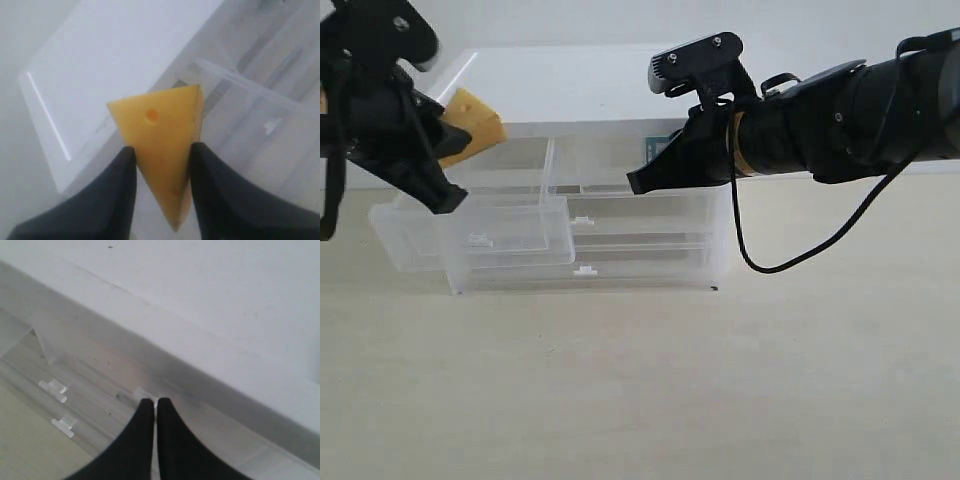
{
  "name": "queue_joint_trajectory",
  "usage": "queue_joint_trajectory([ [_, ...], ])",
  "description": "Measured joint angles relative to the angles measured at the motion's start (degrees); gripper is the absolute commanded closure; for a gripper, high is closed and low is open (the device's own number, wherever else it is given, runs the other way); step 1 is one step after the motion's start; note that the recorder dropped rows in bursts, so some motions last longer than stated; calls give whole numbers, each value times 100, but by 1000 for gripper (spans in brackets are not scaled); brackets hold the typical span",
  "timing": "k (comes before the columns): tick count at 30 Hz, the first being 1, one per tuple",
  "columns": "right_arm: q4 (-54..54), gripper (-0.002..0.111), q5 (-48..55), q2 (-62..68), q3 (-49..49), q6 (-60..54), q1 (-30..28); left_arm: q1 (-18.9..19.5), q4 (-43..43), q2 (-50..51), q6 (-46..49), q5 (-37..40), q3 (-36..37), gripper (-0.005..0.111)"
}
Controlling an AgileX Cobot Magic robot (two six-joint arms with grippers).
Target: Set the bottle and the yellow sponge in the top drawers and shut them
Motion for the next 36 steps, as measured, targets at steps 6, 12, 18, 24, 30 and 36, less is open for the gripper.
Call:
queue_joint_trajectory([
  [6,0,108,64,0,0,0,0,9,9,561,0,76,-104,98],
  [12,0,108,68,0,0,0,0,9,-147,583,-155,-78,-119,48],
  [18,0,108,68,0,0,0,0,9,-212,484,-270,-138,-133,39],
  [24,0,108,68,0,0,0,0,9,-237,157,-1058,28,-133,65],
  [30,0,108,68,0,0,-12,0,9,-1045,-734,-1952,744,162,102],
  [36,0,108,68,0,0,-11,0,-129,-1775,-1092,-1975,415,1406,103],
])
